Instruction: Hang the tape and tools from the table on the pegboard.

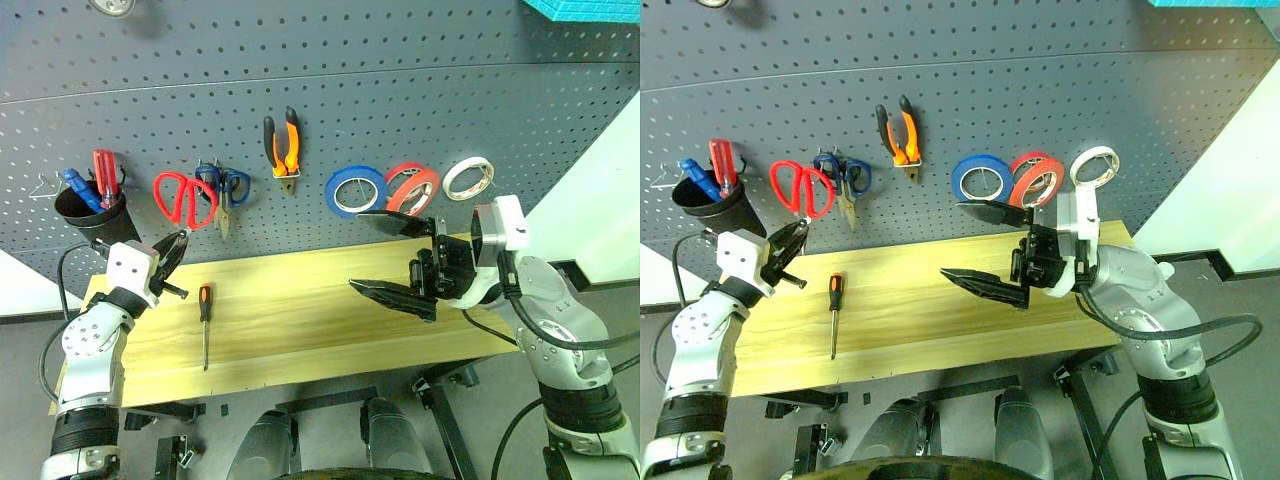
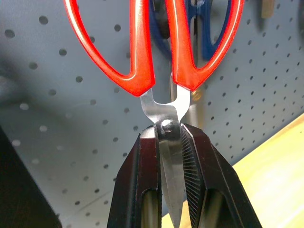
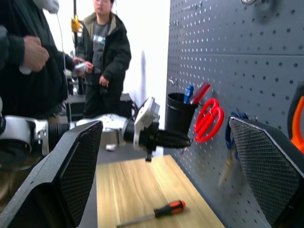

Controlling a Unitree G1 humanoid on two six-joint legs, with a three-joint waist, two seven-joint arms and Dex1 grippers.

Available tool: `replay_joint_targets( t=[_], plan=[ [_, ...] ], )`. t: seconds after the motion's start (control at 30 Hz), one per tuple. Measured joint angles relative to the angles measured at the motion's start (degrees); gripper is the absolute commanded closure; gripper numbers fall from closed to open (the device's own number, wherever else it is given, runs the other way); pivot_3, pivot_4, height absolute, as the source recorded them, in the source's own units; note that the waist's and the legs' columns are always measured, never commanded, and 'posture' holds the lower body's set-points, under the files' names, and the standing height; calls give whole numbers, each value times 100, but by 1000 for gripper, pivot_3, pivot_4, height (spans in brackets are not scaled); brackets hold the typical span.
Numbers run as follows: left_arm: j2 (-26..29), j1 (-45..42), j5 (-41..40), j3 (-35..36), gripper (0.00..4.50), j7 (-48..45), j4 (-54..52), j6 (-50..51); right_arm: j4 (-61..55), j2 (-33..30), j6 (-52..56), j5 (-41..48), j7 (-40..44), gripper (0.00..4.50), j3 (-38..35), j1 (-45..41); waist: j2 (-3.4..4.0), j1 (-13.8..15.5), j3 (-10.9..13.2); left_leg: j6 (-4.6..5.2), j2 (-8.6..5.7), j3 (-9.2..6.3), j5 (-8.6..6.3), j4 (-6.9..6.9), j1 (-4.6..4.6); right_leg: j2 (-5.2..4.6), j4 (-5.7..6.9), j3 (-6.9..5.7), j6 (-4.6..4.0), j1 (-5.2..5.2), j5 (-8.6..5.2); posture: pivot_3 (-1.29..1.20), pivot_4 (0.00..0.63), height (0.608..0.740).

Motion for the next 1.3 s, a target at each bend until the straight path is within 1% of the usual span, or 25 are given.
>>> replay_joint_targets(
  t=[0.03,0.1,0.17,0.27,0.4,0.47,0.53,0.6,0.67,0.73,0.8,0.83,0.93,0.97,1.07,1.2,1.3],
  plan=[
    [0,-16,-17,-1,4232,-7,40,0,21,-13,-51,-83,52,0,2,17,0,-7,-10,0,0,0,0,-1,1,0,0,0,0,0,0,-42,85,738],
    [0,-49,-50,-11,3500,-19,124,0,154,-13,-205,-249,164,0,30,62,-2,-11,-30,0,0,0,0,-1,2,0,0,0,0,0,0,-42,84,738],
    [3,-86,-124,-7,2918,-25,247,52,300,-1,-342,-417,277,0,77,113,3,-14,-53,0,0,1,0,0,3,0,1,1,0,1,0,-40,83,738],
    [3,-88,-202,-4,1844,-36,356,76,440,14,-496,-561,405,0,122,163,-1,-5,-62,0,0,1,0,0,4,0,4,1,0,2,0,-39,83,738],
    [43,-17,-301,15,594,-81,296,63,474,16,-703,-700,517,0,125,207,-5,-4,-66,0,0,0,0,0,4,0,3,1,1,2,0,-39,83,738],
    [44,217,-543,54,594,-225,-31,166,507,6,-815,-828,570,0,131,243,-5,-22,-67,0,1,1,0,-1,4,0,1,2,1,2,0,-45,88,738],
    [65,829,-992,140,594,-483,-743,505,640,-76,-1033,-1099,642,0,164,320,-6,-43,-68,5,1,6,-3,-3,6,-1,1,7,1,2,0,-40,92,738],
    [191,1397,-1171,210,594,-561,-1151,906,867,-156,-1249,-1443,669,0,191,362,-5,-53,-68,6,2,9,-3,-8,11,0,4,7,0,1,0,-29,98,738],
    [326,1819,-1166,247,594,-427,-1386,1468,1139,-240,-1598,-1861,704,0,287,363,-3,-20,-67,6,3,9,-3,-9,20,2,9,7,0,8,-1,-20,103,738],
    [334,2016,-1136,250,594,-53,-1503,2244,1399,-306,-1922,-2227,761,0,399,360,-1,22,-65,6,2,8,-3,-8,46,2,7,6,1,43,-3,-13,105,738],
    [336,2043,-976,228,226,440,-1490,3081,1548,-314,-2136,-2408,852,0,511,362,3,31,-61,10,3,2,-5,-11,98,2,-2,1,16,105,-18,-7,108,738],
    [330,2017,-918,211,11,644,-1489,3432,1583,-314,-2229,-2451,886,0,538,362,3,27,-61,10,2,0,-6,-9,101,2,-6,1,13,112,-33,-1,110,738],
    [92,1694,-869,140,11,1220,-1492,4368,1630,-310,-2379,-2481,958,0,619,359,2,32,-61,10,1,-4,-5,-5,106,1,-6,1,22,119,-27,4,113,738],
    [-10,1507,-818,45,11,1433,-1485,4673,1634,-305,-2401,-2491,969,0,646,360,2,38,-61,9,1,-8,-5,-5,107,1,-5,-2,29,119,-21,6,114,738],
    [-363,724,-617,-221,11,2105,-1227,5531,1681,-295,-2447,-2497,993,0,693,346,1,33,-62,7,0,-15,-4,-6,106,3,0,-5,7,115,-7,3,115,738],
    [-574,-236,-362,-489,11,2579,-653,6085,1693,-302,-2481,-2501,1025,0,721,361,0,11,-63,7,0,-13,-4,-11,101,3,-6,-4,8,108,-8,-12,118,738],
    [-639,-895,-240,-537,11,2796,-16,6239,1689,-311,-2488,-2502,1025,0,718,384,-1,-3,-63,7,0,-12,-4,-14,97,3,-9,-4,9,103,-8,-24,118,738]
  ],
)
